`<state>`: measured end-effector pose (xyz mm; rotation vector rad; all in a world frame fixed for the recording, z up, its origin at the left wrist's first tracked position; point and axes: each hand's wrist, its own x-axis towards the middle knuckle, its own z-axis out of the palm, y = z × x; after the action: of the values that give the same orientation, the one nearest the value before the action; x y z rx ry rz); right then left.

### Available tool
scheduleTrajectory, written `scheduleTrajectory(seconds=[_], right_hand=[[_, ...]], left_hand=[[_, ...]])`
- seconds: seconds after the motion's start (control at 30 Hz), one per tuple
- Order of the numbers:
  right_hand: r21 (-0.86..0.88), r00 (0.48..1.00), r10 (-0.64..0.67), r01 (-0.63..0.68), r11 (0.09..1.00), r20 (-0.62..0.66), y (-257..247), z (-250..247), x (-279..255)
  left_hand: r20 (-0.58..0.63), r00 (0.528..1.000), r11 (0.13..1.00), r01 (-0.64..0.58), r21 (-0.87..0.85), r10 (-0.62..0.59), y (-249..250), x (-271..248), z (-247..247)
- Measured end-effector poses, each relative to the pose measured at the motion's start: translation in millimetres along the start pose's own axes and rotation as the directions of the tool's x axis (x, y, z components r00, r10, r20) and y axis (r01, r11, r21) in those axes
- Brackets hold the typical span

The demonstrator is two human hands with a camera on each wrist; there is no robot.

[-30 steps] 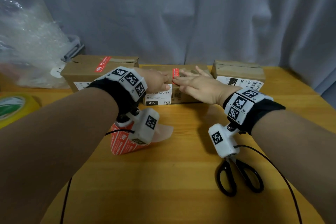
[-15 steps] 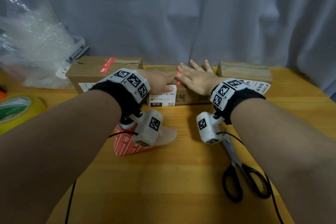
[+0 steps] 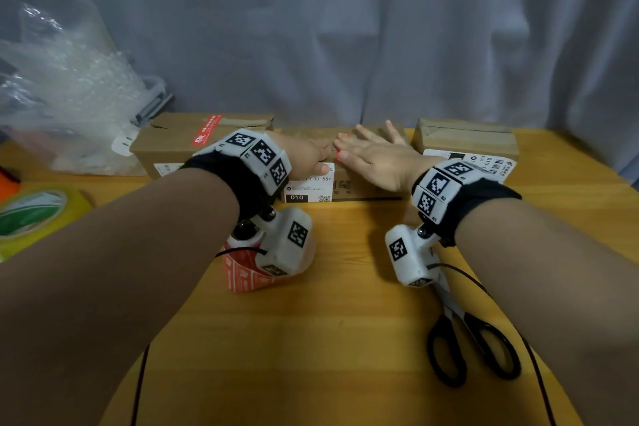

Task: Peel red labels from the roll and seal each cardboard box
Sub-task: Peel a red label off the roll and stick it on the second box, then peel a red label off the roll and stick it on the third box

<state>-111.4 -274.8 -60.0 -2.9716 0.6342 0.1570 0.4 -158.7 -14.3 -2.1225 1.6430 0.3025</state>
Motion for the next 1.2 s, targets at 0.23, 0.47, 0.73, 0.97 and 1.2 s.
scheduleTrajectory(seconds=[0.23, 0.47, 0.73, 0.97, 1.2], right_hand=[[-0.013, 0.999, 0.040, -0.040, 0.999, 0.003, -4, 1, 5], [0.069, 0.984, -0.046, 0.059, 0.996, -0.173, -10, -5, -44], [0.083, 0.956, 0.069, -0.047, 0.995, -0.283, -22, -16, -86], [0.388, 0.933, 0.149, -0.011, 0.921, -0.328, -63, -26, -110], [0.640, 0.935, 0.133, 0.117, 0.759, -0.328, -114, 1, -114]], left_hand=[[-0.040, 0.999, 1.000, -0.002, -0.017, 0.002, -1, 3, 2], [-0.166, 0.986, 0.999, 0.016, -0.033, -0.021, 0, -6, -4], [-0.359, 0.933, 0.980, -0.049, -0.191, -0.023, 8, -61, -24], [-0.500, 0.866, 0.967, -0.134, -0.215, 0.009, -6, -116, -13], [-0.528, 0.849, 0.928, -0.199, -0.316, 0.002, -16, -145, 35]])
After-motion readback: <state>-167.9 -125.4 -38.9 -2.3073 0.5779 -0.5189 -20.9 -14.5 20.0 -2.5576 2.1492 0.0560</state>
